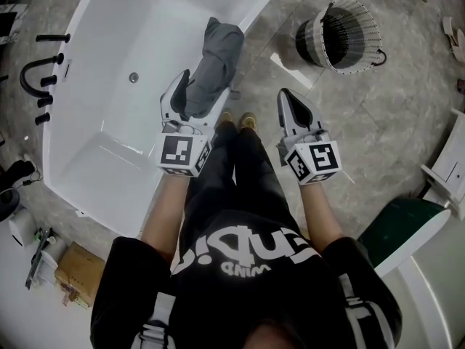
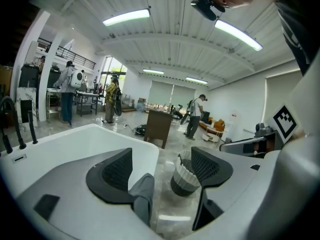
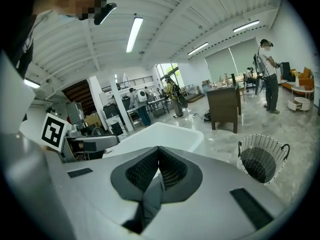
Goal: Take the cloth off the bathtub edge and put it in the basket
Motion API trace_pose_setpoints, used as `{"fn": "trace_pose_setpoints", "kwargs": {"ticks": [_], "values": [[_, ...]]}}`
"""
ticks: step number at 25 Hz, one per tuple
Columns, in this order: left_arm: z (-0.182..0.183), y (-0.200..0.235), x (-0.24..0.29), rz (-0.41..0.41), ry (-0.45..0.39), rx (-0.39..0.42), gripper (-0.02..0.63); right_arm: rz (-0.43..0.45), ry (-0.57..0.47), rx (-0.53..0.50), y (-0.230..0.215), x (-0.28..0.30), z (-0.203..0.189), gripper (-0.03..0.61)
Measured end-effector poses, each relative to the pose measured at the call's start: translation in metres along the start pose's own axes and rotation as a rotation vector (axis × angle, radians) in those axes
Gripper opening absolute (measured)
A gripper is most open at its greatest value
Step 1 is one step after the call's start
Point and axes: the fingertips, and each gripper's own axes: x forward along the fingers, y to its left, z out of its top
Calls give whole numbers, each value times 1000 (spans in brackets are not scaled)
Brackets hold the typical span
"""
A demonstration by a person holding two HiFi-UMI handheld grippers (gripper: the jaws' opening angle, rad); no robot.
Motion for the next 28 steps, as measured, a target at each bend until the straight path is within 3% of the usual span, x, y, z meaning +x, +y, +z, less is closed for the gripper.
{"fn": "trace_pose_setpoints", "kwargs": {"ticks": [7,19,23,28], "values": [[-48,17,19,11,145,23,359,-4,15,11,0,-4,-9,14],[-230,67,78,41,618,53,359,-32,54,43,-8,-6,-31,14],[-273,73,95,16,761,70,359,-46,68,49,-9,-8,-40,14],[-311,82,107,21,871,73,348,-62,82,57,-11,-9,-47,14]]}}
